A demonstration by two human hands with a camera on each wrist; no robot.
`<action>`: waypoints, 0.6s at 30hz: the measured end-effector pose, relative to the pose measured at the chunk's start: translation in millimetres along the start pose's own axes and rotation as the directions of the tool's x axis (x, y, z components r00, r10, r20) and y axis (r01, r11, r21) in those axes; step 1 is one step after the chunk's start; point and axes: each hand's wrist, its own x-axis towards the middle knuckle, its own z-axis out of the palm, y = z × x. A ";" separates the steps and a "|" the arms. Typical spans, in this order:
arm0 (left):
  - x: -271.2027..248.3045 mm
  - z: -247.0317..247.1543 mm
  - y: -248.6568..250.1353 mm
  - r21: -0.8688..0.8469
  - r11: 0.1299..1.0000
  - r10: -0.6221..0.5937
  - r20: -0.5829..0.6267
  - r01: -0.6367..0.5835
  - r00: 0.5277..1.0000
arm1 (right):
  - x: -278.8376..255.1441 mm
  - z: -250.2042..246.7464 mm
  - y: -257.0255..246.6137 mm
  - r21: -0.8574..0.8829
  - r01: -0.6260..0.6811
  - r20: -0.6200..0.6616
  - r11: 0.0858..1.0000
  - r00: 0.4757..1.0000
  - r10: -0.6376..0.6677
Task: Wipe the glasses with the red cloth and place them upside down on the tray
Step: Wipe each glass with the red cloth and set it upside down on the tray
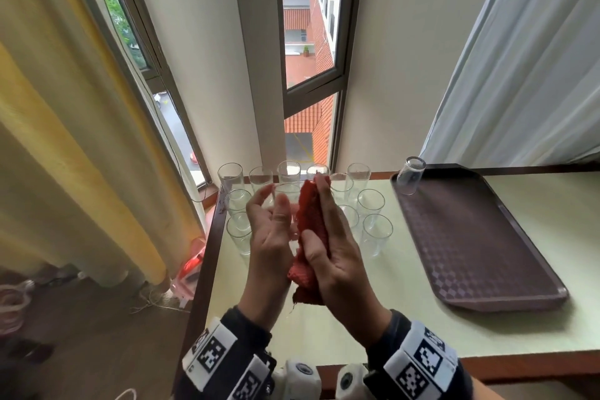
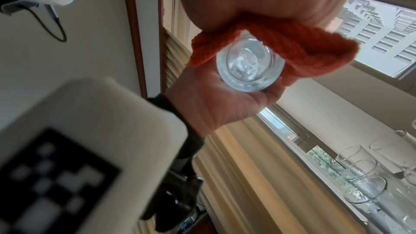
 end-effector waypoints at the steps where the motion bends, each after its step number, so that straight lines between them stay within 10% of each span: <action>1: -1.5 0.9 0.5 -0.002 1.000 0.009 0.004 -0.009 1.000 | 1.8 -1.7 -0.7 -0.005 0.003 0.009 1.000 1.000 -0.003; 18: -16.7 8.3 1.5 -0.005 1.000 0.015 0.044 -0.014 0.999 | 17.2 -8.2 -5.2 0.144 -0.043 -0.004 0.989 0.999 0.044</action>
